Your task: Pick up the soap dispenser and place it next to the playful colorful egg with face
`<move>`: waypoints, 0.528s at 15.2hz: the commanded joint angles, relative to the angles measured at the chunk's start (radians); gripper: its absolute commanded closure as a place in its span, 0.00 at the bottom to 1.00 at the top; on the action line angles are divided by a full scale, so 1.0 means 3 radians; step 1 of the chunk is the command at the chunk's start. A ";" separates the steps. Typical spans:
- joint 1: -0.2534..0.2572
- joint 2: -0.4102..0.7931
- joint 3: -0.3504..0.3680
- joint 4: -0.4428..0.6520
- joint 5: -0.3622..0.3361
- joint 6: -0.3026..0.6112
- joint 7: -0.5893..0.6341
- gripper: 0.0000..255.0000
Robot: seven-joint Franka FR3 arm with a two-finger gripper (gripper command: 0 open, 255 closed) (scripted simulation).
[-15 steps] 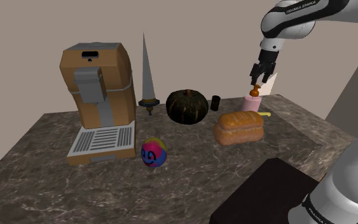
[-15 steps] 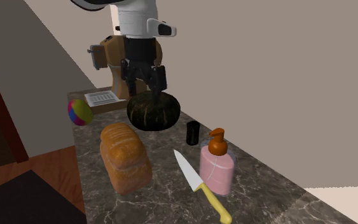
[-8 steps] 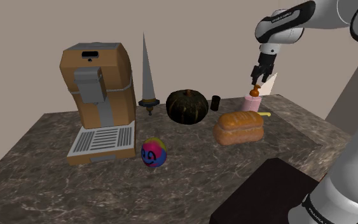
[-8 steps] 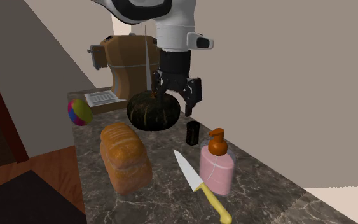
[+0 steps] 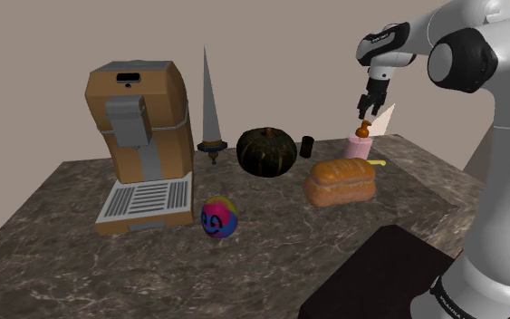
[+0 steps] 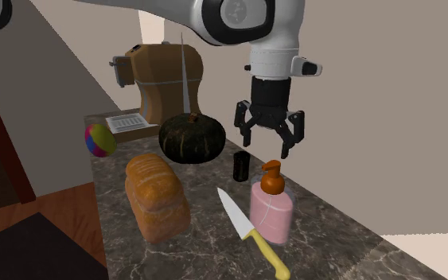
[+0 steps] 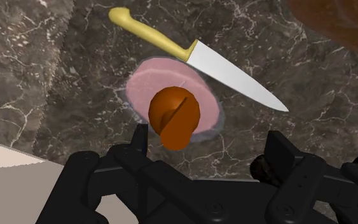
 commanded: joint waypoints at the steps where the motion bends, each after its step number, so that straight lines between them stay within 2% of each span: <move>1: -0.0133 0.0270 0.0019 0.0318 0.0097 -0.0064 -0.0094 0.00; 8: -0.0130 0.0329 0.0043 0.0131 0.0131 0.0175 -0.0122 0.00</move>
